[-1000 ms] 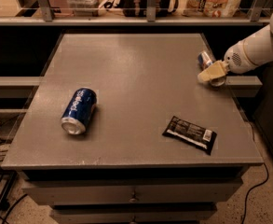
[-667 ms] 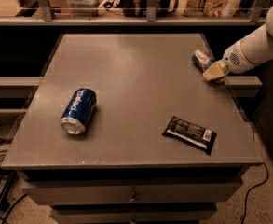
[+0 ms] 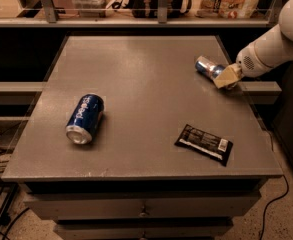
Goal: Move redbull can near pepsi can
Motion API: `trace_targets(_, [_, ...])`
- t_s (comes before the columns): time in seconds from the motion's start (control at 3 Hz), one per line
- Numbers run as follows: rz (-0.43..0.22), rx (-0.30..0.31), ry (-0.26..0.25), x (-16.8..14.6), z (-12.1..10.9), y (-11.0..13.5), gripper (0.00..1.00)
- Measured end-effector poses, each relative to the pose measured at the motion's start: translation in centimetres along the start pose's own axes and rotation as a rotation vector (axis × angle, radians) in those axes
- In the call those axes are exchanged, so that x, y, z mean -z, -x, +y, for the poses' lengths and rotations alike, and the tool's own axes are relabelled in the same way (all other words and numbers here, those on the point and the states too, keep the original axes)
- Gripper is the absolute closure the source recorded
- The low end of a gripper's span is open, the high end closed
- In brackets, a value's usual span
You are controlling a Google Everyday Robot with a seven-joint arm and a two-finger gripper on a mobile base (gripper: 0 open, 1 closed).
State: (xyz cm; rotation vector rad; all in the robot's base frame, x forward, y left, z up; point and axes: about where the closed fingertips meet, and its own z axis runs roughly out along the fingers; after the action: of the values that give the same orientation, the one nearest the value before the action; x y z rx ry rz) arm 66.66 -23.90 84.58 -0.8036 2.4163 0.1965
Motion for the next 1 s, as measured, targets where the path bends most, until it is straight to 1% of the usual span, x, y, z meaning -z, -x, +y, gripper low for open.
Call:
trace_targets(0.33, [-0.108, 0.307, -0.080, 8.1, 4.8, 7.5, 1.00])
trace_targets(0.67, [-0.184, 0.457, -0.006, 11.2, 8.5, 10.7, 1.00])
trace_targets(1.0, [-0.184, 0.467, 0.025, 10.4, 7.9, 9.7, 1.00])
